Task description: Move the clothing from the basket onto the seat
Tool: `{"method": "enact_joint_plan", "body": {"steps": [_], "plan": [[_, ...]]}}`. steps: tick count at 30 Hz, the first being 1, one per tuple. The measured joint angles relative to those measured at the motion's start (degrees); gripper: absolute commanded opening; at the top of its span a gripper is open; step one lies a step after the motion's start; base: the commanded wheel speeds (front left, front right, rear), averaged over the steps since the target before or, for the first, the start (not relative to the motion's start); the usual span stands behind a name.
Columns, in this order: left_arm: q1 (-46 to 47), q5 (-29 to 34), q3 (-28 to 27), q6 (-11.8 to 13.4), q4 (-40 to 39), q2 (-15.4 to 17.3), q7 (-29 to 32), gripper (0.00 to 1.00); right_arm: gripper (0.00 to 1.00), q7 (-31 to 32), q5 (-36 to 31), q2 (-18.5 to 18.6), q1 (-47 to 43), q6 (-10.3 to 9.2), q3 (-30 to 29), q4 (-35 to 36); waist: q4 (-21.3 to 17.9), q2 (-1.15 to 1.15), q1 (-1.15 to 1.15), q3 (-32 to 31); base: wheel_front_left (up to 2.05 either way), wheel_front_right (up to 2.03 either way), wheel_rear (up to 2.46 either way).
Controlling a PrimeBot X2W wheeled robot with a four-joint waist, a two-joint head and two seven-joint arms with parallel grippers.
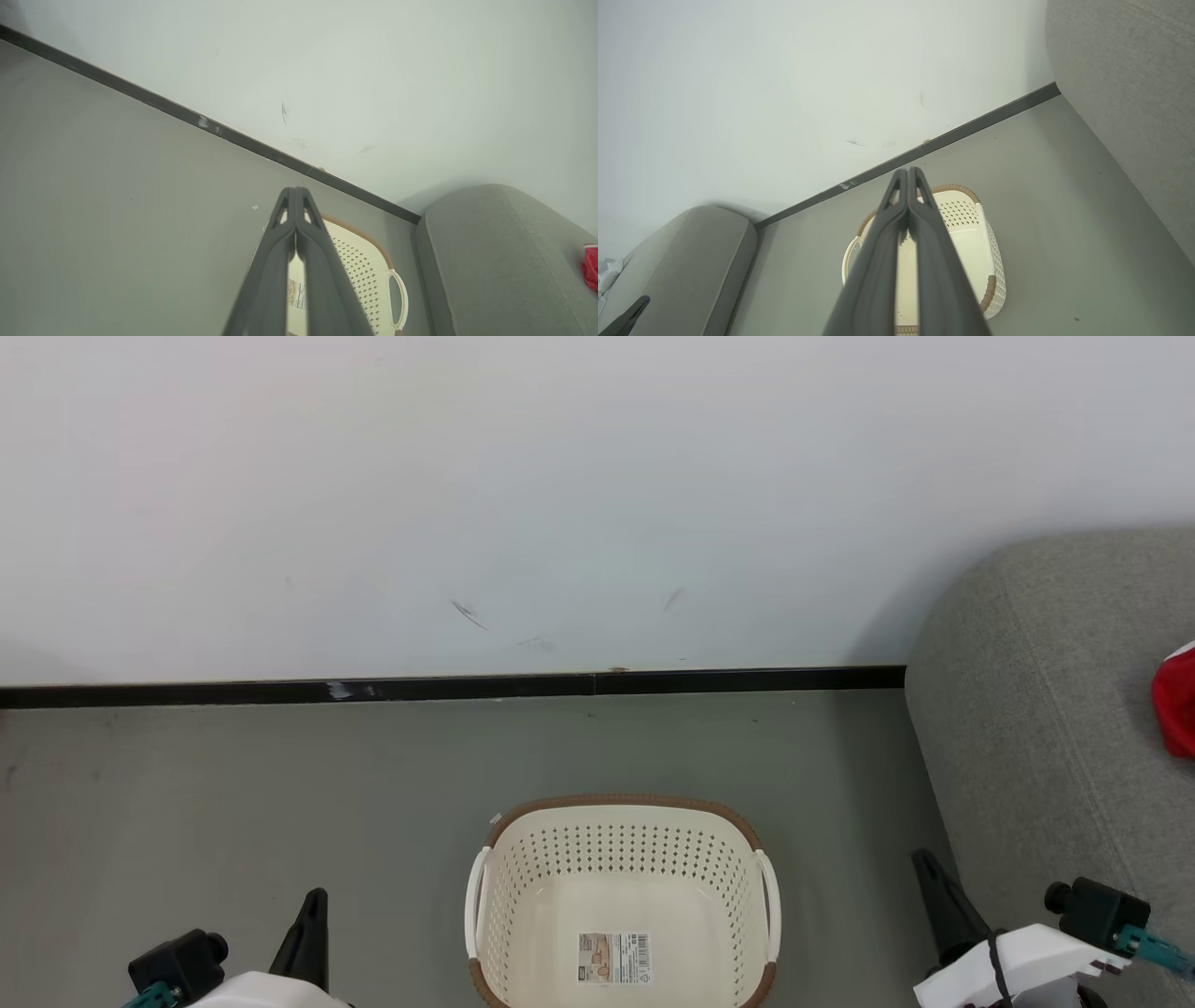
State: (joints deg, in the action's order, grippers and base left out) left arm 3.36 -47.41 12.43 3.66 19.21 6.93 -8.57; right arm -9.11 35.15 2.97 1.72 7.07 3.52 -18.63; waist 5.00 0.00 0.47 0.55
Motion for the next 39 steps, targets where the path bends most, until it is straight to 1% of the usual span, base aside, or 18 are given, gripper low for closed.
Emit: {"method": "enact_joint_plan", "body": {"steps": [1,6,11,15,19,22,23,35,39], "plan": [[0.0,0.0,0.0,0.0,0.0,0.0,0.0,0.00,0.00,0.0,0.0,0.0,0.0,0.00,0.0,0.0,0.0,0.00,0.00,0.0,0.00,0.00,0.00],[0.0,-3.2,-1.2,-0.9,-0.4,-0.2,1.0,0.00,0.00,1.2,4.0,-0.1,0.0,0.00,-0.7,0.3,-0.5,0.00,0.27,-0.3,0.00,0.00,0.00],[0.0,-6.2,-2.4,-1.5,-0.8,-0.6,2.1,0.00,0.00,2.1,8.0,-0.2,0.0,0.00,-1.4,0.7,-1.0,0.00,0.46,-0.7,0.00,0.00,0.00],[0.0,-8.5,-3.2,-2.0,-1.0,-1.0,3.0,0.00,0.00,2.8,11.1,-0.2,0.0,0.00,-2.1,1.0,-1.3,0.00,0.52,-0.9,0.00,0.00,0.00],[0.0,-11.1,-4.2,-2.8,-1.2,-1.2,3.8,0.00,0.00,3.8,14.2,-0.2,0.0,0.00,-2.7,1.1,-1.5,0.00,0.53,-1.0,0.00,0.00,0.00],[0.0,-12.9,-4.8,-3.0,-1.3,-1.4,4.5,0.00,0.00,4.5,16.6,-0.2,0.0,0.00,-3.0,1.2,-1.7,0.00,0.45,-1.0,0.00,0.00,0.00],[0.0,-13.7,-5.0,-3.4,-1.4,-1.4,4.6,0.00,0.00,4.7,17.4,-0.3,0.0,0.00,-3.2,1.2,-1.8,0.00,0.41,-1.0,0.00,0.00,0.00],[0.0,-21.1,-7.8,-4.9,-1.6,-2.1,6.9,0.00,0.00,7.2,26.9,-0.3,0.1,0.00,-4.9,1.4,-2.6,0.00,-0.18,-0.7,0.00,0.00,0.00],[0.0,-23.4,-8.6,-5.4,-1.7,-2.4,7.6,0.00,0.00,8.0,29.9,-0.3,0.1,0.00,-5.5,1.5,-2.8,0.00,-0.30,-0.5,0.00,0.00,0.00]]}}
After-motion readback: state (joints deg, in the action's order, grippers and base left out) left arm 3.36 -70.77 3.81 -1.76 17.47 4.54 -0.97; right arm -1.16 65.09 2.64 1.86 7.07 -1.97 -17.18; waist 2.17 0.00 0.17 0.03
